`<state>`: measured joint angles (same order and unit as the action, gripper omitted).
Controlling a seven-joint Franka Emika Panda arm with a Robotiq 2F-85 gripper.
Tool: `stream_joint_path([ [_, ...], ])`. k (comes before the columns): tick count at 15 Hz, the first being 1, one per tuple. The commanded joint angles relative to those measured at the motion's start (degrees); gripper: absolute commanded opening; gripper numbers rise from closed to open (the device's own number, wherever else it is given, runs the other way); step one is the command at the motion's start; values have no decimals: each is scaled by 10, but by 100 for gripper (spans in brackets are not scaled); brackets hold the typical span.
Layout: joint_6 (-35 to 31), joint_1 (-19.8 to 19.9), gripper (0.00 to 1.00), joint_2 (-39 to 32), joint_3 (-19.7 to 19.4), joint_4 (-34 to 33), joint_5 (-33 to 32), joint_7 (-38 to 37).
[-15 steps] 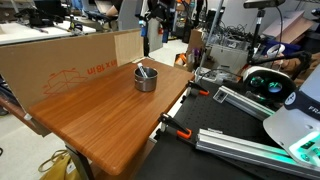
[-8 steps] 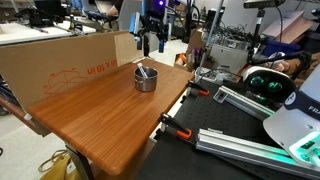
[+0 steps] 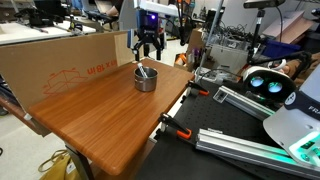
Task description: Take the black marker out of the silver pot
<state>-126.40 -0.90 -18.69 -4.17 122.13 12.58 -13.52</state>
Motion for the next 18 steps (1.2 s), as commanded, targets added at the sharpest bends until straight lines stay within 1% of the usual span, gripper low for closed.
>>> stream_joint_path([
  [1, -10, -7, 100, -26, 4, -23, -23, -33],
  [6, -12, -19, 100, -56, 3, -45, -44, -63],
  [11, -4, -18, 100, -74, 4, -63, -42, -66],
  [12, 0, -17, 75, -78, 3, -68, -43, -66],
  [13, 5, -17, 74, -81, 3, -72, -43, -66],
  [14, 14, -15, 67, -84, 4, -77, -39, -63],
  [15, 14, -15, 58, -85, 4, -79, -39, -63],
  [18, 17, -14, 36, -87, 5, -86, -39, -61],
])
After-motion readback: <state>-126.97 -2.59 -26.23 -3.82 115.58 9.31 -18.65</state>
